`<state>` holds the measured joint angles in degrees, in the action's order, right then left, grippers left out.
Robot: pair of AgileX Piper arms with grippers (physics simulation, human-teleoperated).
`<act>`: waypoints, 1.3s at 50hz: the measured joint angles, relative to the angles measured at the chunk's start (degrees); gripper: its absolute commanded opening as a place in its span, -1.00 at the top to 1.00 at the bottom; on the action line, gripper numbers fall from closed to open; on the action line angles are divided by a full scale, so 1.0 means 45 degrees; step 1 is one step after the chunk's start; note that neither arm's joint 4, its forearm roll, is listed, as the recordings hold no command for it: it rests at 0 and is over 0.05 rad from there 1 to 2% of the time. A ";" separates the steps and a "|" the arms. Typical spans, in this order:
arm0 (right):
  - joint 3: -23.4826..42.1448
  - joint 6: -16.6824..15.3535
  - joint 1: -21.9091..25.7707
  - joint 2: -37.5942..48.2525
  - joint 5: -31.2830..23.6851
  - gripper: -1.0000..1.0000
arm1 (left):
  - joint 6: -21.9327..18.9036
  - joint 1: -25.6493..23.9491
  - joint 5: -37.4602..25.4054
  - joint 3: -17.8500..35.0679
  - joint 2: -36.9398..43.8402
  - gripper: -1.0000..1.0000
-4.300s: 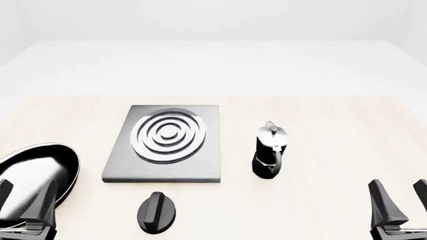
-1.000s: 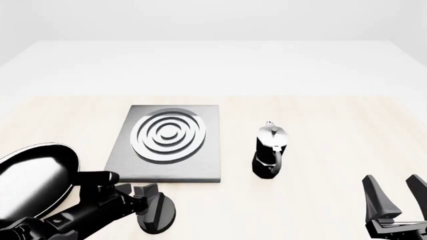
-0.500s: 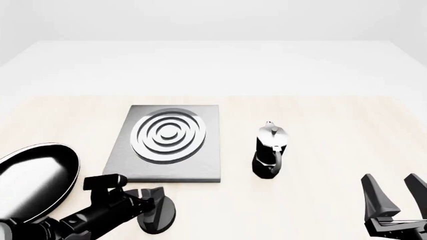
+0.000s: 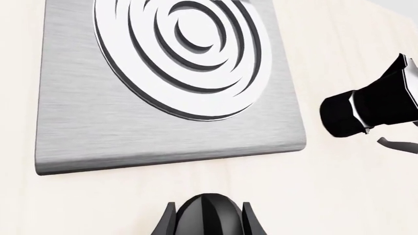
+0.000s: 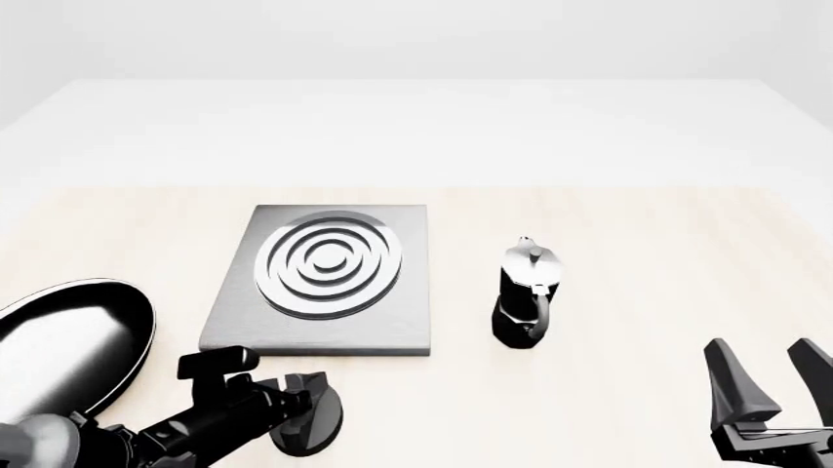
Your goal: Turn on the stove.
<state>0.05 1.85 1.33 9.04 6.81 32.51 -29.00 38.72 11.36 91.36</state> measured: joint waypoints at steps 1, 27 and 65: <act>0.0000 0.0005 0.0000 -0.0001 -0.0001 -1.00 | 0.0025 0.0004 0.0060 0.0005 0.0054 -1.00; -0.0003 0.0079 0.0014 0.0023 -0.0005 -1.00 | -0.0122 0.0468 0.0110 0.0074 -0.0071 -1.00; -0.0005 0.0102 0.0039 0.0122 0.0076 -1.00 | -0.1222 0.2265 -0.1019 0.0105 -0.1253 -1.00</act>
<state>0.03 2.31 1.50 9.59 7.15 27.01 -18.80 34.13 11.84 85.73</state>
